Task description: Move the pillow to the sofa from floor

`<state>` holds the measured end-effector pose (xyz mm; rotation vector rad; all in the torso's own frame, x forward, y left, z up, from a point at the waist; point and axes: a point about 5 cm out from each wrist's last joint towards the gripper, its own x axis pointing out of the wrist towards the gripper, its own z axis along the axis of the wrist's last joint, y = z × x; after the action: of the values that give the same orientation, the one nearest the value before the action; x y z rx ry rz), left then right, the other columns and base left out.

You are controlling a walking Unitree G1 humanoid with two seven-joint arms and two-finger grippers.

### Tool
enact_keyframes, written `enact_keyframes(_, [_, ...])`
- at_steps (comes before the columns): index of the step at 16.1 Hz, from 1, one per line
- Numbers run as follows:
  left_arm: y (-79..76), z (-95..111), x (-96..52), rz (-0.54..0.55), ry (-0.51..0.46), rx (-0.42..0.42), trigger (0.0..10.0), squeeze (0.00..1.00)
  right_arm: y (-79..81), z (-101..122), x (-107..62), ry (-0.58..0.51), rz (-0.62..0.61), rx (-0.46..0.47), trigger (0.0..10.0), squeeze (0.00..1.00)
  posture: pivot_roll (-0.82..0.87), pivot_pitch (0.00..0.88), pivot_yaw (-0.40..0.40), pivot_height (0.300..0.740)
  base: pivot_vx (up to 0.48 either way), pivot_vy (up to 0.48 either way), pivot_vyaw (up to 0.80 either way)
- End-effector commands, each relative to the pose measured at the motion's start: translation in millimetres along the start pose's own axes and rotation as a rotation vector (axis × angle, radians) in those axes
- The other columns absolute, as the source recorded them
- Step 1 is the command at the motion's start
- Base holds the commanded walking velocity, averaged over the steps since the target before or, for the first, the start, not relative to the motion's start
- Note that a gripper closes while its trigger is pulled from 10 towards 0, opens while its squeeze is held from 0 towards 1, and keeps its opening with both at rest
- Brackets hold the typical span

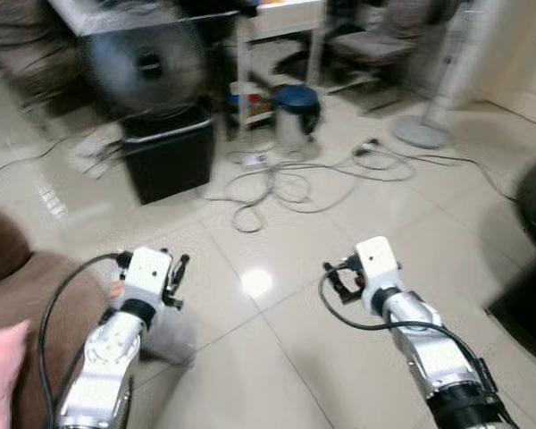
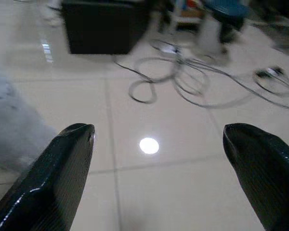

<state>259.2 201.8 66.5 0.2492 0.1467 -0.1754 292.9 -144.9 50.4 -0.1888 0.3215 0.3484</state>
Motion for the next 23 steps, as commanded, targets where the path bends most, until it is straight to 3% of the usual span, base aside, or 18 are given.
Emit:
enact_keyframes(1, [2.8,8.6,0.9,0.019,-0.039,-0.006,10.0,0.00,-1.5,2.8,0.5,-0.013,0.007,-0.019,10.0,0.00,0.13,0.000,-0.036,0.740,0.330,0.000,0.00])
enact_keyframes(7, [3.4,11.7,-1.0,0.029,-0.052,-0.013,10.0,0.00,-0.4,5.0,1.2,-0.027,0.036,-0.023,10.0,0.00,0.14,0.000,-0.047,0.740,0.346,0.000,0.64])
enact_keyframes(16, [1.1,15.4,6.0,0.004,-0.051,0.002,10.0,0.00,0.7,2.7,1.2,-0.019,0.055,-0.041,10.0,0.00,0.12,0.000,-0.022,0.740,0.347,0.000,0.00])
enact_keyframes(23, [2.0,15.5,6.7,0.009,-0.054,0.005,10.0,0.00,1.0,0.0,1.6,-0.019,0.074,-0.051,10.0,0.00,0.11,0.000,-0.023,0.740,0.348,0.000,0.79])
